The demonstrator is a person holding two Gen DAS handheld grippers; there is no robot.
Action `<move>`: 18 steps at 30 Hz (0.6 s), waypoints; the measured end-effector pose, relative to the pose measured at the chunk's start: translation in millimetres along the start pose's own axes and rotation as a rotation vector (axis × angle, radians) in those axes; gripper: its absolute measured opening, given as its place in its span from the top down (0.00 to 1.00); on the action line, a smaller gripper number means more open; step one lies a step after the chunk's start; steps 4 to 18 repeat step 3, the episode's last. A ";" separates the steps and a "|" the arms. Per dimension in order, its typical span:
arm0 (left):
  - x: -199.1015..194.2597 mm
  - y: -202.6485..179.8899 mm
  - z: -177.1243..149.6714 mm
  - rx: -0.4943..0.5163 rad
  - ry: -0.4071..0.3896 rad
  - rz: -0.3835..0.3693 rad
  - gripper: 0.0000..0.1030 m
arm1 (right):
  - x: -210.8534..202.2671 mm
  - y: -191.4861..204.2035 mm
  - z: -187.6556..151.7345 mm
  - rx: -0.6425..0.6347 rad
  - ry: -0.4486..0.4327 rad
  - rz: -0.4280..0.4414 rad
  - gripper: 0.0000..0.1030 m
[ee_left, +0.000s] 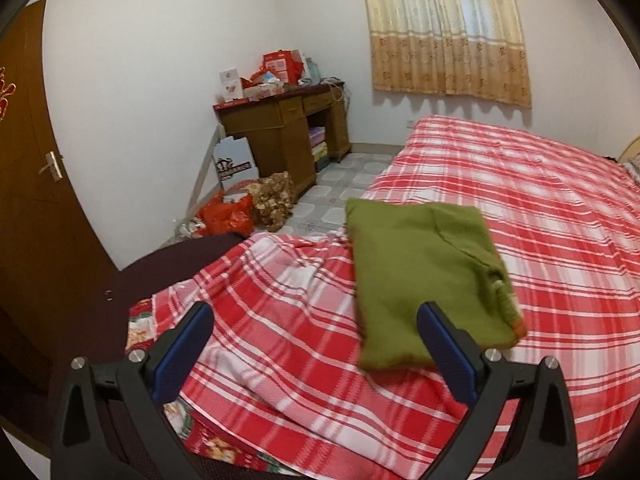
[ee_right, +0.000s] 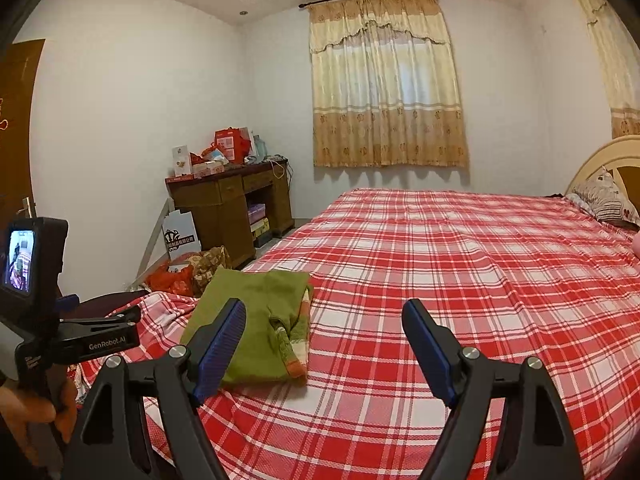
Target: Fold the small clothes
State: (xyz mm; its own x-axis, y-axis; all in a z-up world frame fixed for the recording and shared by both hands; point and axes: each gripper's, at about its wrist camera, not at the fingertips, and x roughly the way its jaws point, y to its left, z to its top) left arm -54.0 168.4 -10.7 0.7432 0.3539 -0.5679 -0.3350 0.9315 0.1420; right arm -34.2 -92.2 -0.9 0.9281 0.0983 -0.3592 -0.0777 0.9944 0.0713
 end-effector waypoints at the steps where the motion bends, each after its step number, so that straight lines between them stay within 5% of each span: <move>1: 2.3 2.7 0.3 -0.005 0.002 -0.004 0.00 | 1.9 -0.1 -0.8 0.001 0.005 0.001 0.21; 18: 9.2 11.7 1.9 -0.029 0.009 -0.010 0.00 | 7.3 -0.4 -3.9 0.002 0.019 0.004 0.21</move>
